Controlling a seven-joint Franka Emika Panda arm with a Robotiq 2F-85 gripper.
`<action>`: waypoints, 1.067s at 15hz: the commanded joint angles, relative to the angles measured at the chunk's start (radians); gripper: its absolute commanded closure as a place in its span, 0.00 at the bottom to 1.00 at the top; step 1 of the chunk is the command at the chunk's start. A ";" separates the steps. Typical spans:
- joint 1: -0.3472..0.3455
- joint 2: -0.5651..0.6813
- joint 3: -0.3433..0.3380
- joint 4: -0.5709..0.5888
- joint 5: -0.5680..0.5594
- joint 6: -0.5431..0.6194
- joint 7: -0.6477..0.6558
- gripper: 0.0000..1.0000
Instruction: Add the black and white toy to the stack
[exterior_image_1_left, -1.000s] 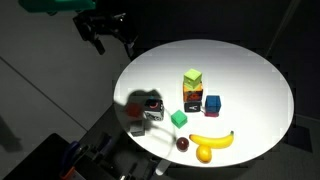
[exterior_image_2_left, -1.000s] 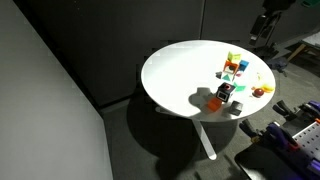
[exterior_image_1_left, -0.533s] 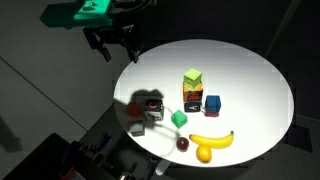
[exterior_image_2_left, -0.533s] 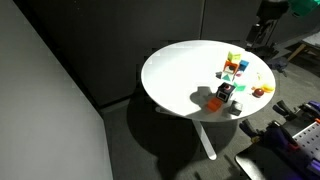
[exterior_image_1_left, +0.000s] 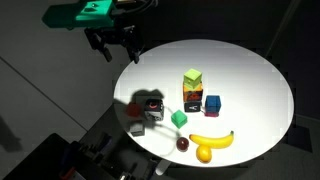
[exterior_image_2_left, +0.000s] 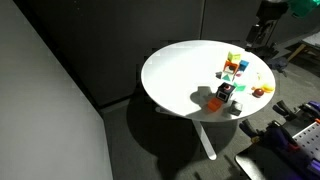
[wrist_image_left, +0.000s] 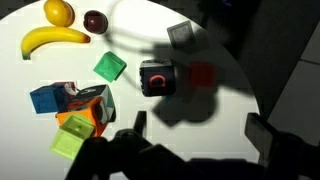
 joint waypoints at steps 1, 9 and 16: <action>-0.003 0.000 0.003 0.001 0.001 -0.002 0.000 0.00; -0.003 0.068 0.002 0.030 0.007 0.006 -0.003 0.00; -0.009 0.168 0.009 0.033 -0.009 0.087 -0.009 0.00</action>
